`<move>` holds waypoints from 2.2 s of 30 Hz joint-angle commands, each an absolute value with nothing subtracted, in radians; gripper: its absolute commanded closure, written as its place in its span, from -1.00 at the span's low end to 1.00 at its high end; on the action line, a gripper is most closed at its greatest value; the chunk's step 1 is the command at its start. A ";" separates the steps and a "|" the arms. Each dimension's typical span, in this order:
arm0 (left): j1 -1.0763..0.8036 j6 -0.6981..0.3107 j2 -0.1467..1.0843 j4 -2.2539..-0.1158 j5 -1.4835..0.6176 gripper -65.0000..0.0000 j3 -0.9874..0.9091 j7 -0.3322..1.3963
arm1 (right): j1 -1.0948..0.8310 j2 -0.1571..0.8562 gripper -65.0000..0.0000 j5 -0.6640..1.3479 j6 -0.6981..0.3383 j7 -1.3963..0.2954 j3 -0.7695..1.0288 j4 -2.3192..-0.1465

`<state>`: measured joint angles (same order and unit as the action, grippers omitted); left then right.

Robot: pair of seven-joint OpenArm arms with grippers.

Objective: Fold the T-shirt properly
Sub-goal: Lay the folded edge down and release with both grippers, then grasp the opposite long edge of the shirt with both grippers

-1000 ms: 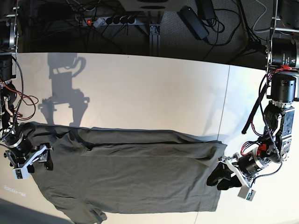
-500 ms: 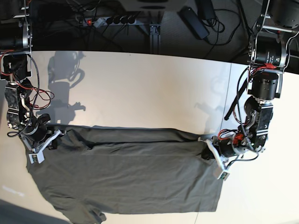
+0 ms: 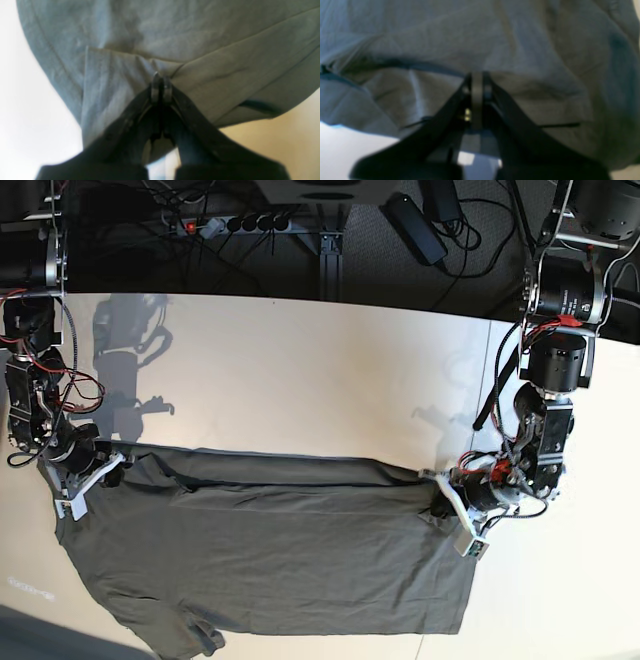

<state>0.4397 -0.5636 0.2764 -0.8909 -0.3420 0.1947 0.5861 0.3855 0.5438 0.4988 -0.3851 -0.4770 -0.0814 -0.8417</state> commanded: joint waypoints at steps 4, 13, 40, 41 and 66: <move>0.349 -0.573 0.324 -1.033 -0.340 1.00 0.192 0.633 | 0.265 0.580 1.00 0.498 -0.442 -0.536 -0.072 -0.970; 0.029 -0.572 0.430 -1.435 -0.377 1.00 0.191 0.662 | -0.088 0.601 1.00 0.592 -0.443 -0.612 0.127 -1.283; -0.200 -0.535 0.469 -1.783 -0.441 0.25 0.039 0.651 | -0.463 0.601 1.00 0.606 -0.443 -0.610 0.332 -1.539; -0.182 -0.535 0.469 -1.789 -0.470 0.25 0.002 0.651 | -0.463 0.601 1.00 0.606 -0.443 -0.610 0.332 -1.539; 0.583 -0.551 0.409 -0.540 -0.691 -0.31 0.048 0.531 | -0.457 0.601 1.00 0.557 -0.443 -0.611 0.332 -1.539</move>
